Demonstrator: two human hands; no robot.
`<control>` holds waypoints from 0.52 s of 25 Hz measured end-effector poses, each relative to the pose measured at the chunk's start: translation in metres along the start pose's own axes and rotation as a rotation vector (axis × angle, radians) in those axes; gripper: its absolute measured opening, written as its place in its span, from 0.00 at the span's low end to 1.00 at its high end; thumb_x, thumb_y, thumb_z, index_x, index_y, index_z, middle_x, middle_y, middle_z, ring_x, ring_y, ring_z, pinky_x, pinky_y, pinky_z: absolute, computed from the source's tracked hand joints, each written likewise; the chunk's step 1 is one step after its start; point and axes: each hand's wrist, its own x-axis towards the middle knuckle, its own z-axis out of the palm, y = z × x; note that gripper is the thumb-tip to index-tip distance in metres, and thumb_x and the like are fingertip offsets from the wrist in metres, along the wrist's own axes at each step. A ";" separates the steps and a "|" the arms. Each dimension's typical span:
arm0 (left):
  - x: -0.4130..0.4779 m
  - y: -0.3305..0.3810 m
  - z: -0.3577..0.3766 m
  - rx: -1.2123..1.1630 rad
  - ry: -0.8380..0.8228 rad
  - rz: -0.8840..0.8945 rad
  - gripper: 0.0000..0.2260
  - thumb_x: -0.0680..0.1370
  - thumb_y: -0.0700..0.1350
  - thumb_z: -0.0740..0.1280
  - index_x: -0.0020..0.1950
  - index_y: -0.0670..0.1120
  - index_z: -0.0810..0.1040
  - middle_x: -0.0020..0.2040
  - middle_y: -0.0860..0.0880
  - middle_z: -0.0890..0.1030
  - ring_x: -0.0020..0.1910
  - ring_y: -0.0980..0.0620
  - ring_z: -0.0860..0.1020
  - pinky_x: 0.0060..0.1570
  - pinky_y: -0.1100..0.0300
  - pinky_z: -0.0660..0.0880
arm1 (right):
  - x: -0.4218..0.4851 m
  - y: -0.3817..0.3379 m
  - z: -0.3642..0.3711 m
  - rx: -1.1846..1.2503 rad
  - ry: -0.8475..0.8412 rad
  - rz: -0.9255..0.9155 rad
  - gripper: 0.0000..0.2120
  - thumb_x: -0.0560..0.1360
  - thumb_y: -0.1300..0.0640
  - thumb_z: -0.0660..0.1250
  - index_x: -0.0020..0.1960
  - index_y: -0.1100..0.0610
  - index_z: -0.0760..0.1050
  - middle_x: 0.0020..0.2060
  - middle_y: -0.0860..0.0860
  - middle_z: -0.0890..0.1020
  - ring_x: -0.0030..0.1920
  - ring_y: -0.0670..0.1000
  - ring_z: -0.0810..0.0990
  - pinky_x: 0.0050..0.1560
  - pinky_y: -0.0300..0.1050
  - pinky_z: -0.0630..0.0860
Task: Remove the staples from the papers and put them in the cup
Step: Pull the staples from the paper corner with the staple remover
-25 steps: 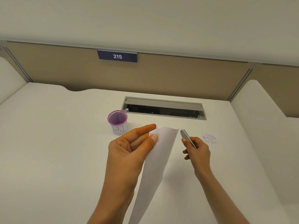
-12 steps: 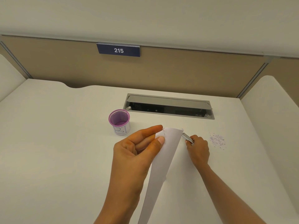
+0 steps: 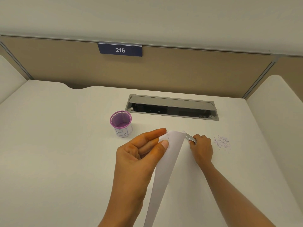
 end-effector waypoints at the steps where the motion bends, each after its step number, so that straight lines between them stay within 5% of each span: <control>1: 0.000 0.000 0.000 0.002 0.002 -0.001 0.16 0.63 0.51 0.74 0.50 0.61 0.84 0.47 0.56 0.87 0.46 0.56 0.85 0.39 0.68 0.79 | 0.001 0.000 0.000 0.009 0.007 0.000 0.11 0.78 0.55 0.63 0.57 0.59 0.77 0.46 0.57 0.79 0.49 0.59 0.74 0.45 0.53 0.75; 8: 0.001 0.005 -0.003 0.002 0.010 0.010 0.15 0.65 0.49 0.73 0.50 0.61 0.84 0.46 0.57 0.87 0.44 0.57 0.85 0.36 0.69 0.78 | -0.022 -0.020 -0.050 0.677 0.011 0.054 0.11 0.77 0.52 0.66 0.57 0.56 0.74 0.47 0.55 0.82 0.41 0.54 0.81 0.37 0.36 0.76; 13: -0.003 0.010 -0.002 0.042 -0.015 0.044 0.13 0.66 0.50 0.74 0.49 0.61 0.84 0.45 0.58 0.87 0.43 0.57 0.85 0.35 0.70 0.78 | -0.076 -0.045 -0.159 1.000 -0.179 -0.212 0.21 0.73 0.41 0.66 0.61 0.50 0.75 0.45 0.48 0.83 0.42 0.52 0.83 0.37 0.43 0.83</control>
